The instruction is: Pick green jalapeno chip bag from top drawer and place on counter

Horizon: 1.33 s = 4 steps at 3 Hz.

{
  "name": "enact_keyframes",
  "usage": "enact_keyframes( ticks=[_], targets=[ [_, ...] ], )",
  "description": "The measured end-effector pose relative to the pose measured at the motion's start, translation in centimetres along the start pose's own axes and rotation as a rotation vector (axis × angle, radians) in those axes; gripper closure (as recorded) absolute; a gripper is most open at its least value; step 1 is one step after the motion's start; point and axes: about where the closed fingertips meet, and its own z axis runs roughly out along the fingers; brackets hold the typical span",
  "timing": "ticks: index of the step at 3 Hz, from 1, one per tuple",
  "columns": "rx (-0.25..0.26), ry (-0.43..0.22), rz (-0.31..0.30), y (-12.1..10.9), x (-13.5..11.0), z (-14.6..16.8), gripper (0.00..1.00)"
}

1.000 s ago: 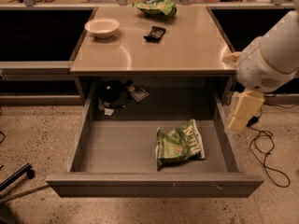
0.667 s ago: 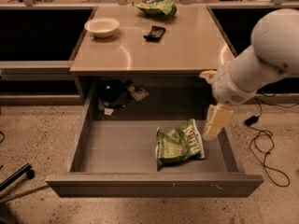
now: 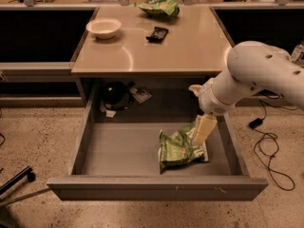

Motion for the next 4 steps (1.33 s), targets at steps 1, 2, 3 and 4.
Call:
enact_keyframes(
  ticks=[1, 2, 3, 4],
  targets=[
    [-0.022, -0.018, 0.008, 0.8, 0.3, 2.4, 0.00],
    [-0.055, -0.051, 0.019, 1.7, 0.3, 5.4, 0.00],
    [-0.091, -0.080, 0.040, 3.0, 0.6, 7.7, 0.00],
    [-0.133, -0.095, 0.051, 4.2, 1.0, 9.4, 0.00]
  ],
)
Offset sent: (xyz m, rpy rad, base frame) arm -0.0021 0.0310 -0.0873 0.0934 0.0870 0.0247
